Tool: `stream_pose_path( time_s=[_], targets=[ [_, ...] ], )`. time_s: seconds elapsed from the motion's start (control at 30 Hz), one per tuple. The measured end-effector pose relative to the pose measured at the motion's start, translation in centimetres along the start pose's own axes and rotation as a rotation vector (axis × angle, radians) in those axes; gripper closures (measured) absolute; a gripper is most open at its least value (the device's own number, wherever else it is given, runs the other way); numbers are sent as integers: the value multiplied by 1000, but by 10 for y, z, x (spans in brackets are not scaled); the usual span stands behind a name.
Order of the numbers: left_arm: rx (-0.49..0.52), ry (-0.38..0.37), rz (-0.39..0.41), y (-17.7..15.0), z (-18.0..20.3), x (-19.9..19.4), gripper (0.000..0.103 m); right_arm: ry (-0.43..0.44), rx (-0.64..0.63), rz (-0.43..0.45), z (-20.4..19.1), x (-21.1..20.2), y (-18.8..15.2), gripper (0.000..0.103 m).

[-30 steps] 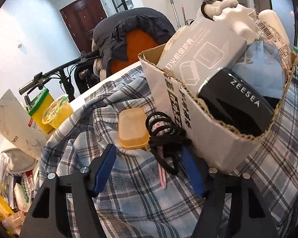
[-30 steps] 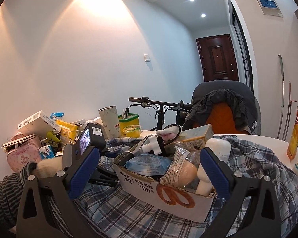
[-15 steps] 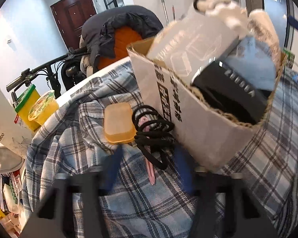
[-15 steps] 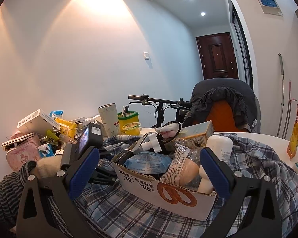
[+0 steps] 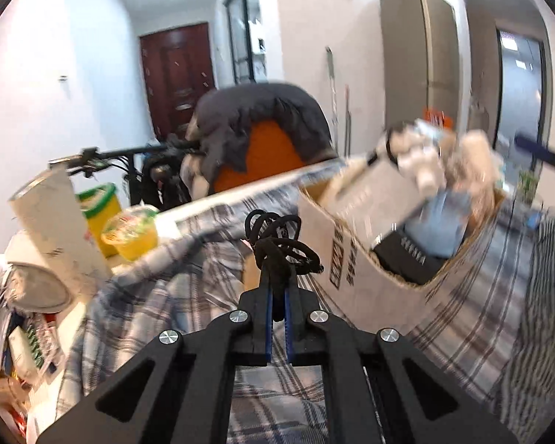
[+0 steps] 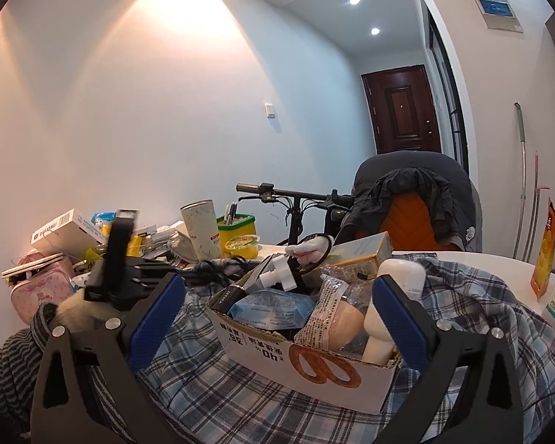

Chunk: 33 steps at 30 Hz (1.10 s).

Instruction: Organize objects

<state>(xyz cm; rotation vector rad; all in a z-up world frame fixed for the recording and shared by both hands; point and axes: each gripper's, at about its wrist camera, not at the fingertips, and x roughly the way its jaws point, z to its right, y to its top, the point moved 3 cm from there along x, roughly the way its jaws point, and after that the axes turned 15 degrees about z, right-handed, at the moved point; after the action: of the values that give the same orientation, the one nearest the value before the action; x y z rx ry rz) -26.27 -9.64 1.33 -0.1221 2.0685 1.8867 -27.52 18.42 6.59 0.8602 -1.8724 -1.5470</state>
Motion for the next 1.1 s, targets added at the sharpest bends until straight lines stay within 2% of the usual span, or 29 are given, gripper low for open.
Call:
stream_pose_path(
  time_s=[0.17,0.33,0.4,0.5,0.6,0.73,0.87,1.0,1.07,1.1],
  targets=[
    [-72,1,130,30,-5,-41,98,-24,21,39,7,-6,6,2],
    [-92,-88,227,65,21,-60,98,-60,60,94,19,-16,15,2],
    [-93,-145,240,79,41,-60,98,-78,80,119,26,-21,18,2],
    [-118,-272,230,95,77,-47,98,-105,120,154,37,-28,23,1],
    [-84,-329,193,101,114,-25,98,-117,181,178,50,-33,25,1],
    [-42,-281,117,99,140,16,98,-147,229,198,62,-38,26,1],
    [-112,-246,59,93,139,43,98,-150,267,210,70,-41,26,1],
    [-124,-197,46,85,135,52,97,-125,311,211,74,-42,25,1],
    [-126,-201,26,82,135,52,81,-122,310,210,74,-41,25,1],
    [-122,-202,23,82,134,53,47,-116,308,211,73,-41,25,1]
  ],
)
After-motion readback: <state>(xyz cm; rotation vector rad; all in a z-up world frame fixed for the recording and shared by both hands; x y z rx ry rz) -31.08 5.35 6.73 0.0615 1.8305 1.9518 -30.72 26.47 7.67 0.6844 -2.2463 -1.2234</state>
